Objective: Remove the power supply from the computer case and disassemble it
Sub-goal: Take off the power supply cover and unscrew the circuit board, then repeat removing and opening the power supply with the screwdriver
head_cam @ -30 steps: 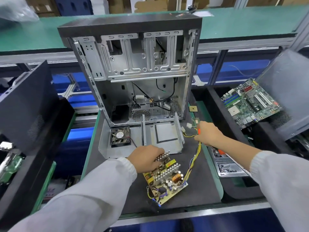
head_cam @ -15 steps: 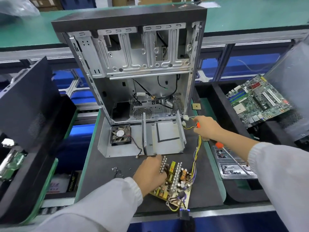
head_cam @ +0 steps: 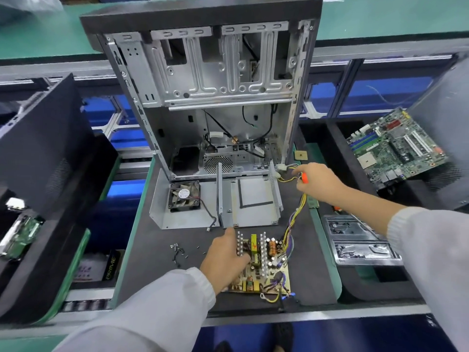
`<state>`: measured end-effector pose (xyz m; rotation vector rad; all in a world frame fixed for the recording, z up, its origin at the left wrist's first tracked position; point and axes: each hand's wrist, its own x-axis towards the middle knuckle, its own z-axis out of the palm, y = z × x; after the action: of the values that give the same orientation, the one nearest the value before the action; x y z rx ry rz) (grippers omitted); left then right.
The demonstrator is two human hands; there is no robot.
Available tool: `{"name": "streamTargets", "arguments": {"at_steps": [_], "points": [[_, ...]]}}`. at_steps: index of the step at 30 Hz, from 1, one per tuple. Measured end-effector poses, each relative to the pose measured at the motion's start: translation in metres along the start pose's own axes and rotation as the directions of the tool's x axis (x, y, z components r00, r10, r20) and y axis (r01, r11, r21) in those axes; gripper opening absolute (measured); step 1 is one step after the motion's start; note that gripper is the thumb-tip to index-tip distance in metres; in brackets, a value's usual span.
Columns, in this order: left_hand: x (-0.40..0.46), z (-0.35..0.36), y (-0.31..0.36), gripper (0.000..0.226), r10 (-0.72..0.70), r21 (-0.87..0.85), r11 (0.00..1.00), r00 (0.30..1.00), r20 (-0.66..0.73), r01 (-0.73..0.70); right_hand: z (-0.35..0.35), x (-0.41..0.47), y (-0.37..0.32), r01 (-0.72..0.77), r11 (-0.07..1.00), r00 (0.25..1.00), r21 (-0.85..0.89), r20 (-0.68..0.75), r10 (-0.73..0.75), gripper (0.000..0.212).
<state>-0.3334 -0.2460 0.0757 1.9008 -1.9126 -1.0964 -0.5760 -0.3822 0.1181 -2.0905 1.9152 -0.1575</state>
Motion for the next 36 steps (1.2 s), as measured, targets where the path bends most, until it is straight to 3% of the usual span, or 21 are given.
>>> {"name": "streamTargets", "arguments": {"at_steps": [3,8,10,14,17,21,24,28,30,31,33,34,35,36], "points": [[0.001,0.0,0.0,0.02,-0.001,0.01,1.0,1.0,-0.006,0.001,0.018,-0.001,0.008,-0.02,0.996,0.998,-0.083,-0.057,0.015,0.032],[0.005,-0.006,0.002,0.026,-0.039,-0.031,0.999,0.996,0.082,0.042,0.047,-0.002,0.014,-0.007,0.993,0.996,-0.12,0.089,0.018,0.034],[0.007,-0.008,0.002,0.027,-0.05,-0.029,0.998,0.993,0.105,0.054,0.049,-0.002,0.013,-0.006,0.991,0.997,-0.137,0.082,0.017,0.036],[0.01,-0.014,0.001,0.033,0.023,0.045,0.999,0.998,0.065,-0.026,0.03,0.0,0.011,-0.031,0.996,0.999,-0.087,-0.027,0.029,0.038],[0.011,-0.026,0.004,0.033,0.075,0.065,0.995,0.997,0.008,-0.075,0.007,-0.008,0.005,-0.058,0.998,0.99,-0.011,-0.127,0.056,0.027],[0.011,-0.044,0.015,0.027,0.154,-0.012,0.988,0.986,-0.069,-0.155,-0.024,-0.03,-0.022,-0.018,0.999,0.967,0.047,-0.251,0.029,0.016],[0.006,-0.056,0.034,0.021,0.245,-0.119,0.96,0.965,-0.088,-0.255,-0.047,-0.055,-0.057,0.075,0.978,0.957,0.195,-0.289,-0.015,0.018],[-0.008,-0.063,0.063,0.047,0.451,-0.265,0.86,0.893,-0.003,-0.436,-0.067,-0.097,-0.112,0.216,0.902,0.966,0.373,-0.214,-0.143,0.029],[-0.018,-0.063,0.074,0.033,0.503,-0.3,0.807,0.858,-0.101,-0.508,-0.066,-0.116,-0.135,0.294,0.867,0.949,0.403,-0.227,-0.216,0.033],[-0.02,-0.062,0.077,0.029,0.463,-0.337,0.796,0.864,-0.196,-0.503,-0.064,-0.125,-0.143,0.33,0.852,0.938,0.406,-0.246,-0.246,0.034],[-0.028,-0.064,0.082,0.017,0.241,-0.55,0.756,0.933,-0.268,-0.354,-0.058,-0.14,-0.155,0.415,0.838,0.9,0.354,-0.293,-0.322,0.03],[-0.031,-0.064,0.083,0.012,0.137,-0.694,0.683,0.973,-0.184,-0.227,-0.055,-0.145,-0.158,0.476,0.829,0.866,0.293,-0.32,-0.384,0.027],[-0.034,-0.064,0.083,0.015,0.093,-0.824,0.558,0.994,-0.056,-0.098,-0.05,-0.149,-0.16,0.541,0.81,0.821,0.227,-0.35,-0.451,0.025],[-0.036,-0.064,0.081,0.021,0.115,-0.936,0.348,0.988,0.103,0.057,-0.046,-0.152,-0.161,0.589,0.789,0.781,0.174,-0.372,-0.501,0.023]]}}
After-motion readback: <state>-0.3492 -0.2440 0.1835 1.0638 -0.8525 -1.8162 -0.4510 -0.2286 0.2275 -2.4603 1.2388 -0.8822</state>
